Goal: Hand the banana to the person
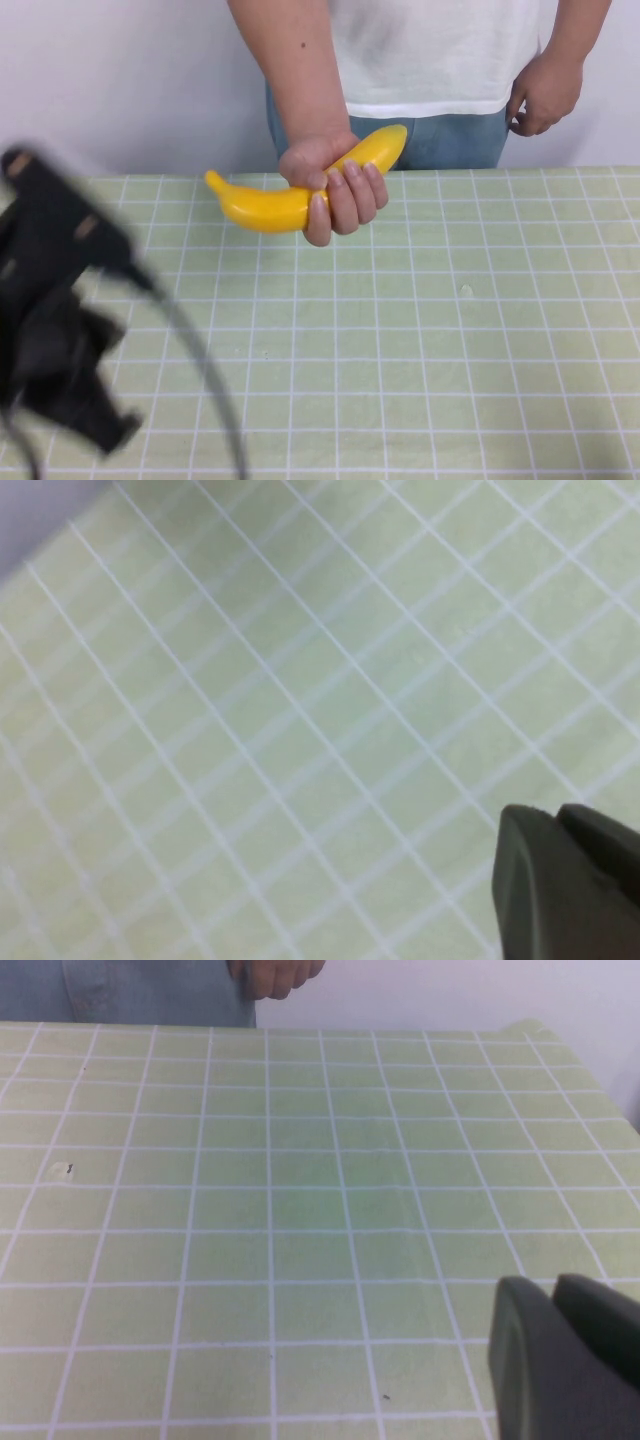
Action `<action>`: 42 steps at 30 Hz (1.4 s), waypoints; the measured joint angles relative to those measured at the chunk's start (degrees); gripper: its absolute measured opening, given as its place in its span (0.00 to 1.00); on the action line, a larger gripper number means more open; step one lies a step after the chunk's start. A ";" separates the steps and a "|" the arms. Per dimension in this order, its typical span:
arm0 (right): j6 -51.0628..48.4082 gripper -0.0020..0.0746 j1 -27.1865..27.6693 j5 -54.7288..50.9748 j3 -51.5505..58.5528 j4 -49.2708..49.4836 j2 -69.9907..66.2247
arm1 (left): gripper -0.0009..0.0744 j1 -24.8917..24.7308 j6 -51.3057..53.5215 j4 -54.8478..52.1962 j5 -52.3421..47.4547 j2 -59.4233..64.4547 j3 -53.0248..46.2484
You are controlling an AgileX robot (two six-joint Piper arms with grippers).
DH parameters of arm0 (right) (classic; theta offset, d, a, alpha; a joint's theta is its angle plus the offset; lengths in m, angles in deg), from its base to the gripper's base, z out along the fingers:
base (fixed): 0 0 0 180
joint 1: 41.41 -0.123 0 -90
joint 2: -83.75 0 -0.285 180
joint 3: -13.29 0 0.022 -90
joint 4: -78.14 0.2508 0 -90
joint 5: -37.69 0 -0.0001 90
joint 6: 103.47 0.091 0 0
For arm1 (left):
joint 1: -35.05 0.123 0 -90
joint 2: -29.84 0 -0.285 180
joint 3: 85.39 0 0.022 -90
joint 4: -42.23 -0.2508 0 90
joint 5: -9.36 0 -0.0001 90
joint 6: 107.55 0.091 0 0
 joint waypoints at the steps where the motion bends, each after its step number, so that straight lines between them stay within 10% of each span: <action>1: 0.00 0.02 0.00 0.00 0.00 0.00 0.00 | 0.01 0.00 -1.02 1.00 0.85 -2.47 -2.61; 28: 0.00 0.02 0.00 0.00 0.00 0.00 0.00 | 0.01 0.71 -7.24 3.48 5.28 -28.32 -17.99; 42: 0.00 0.02 0.00 0.00 0.00 0.00 0.00 | 0.01 33.60 3.17 18.60 43.06 -47.87 -45.28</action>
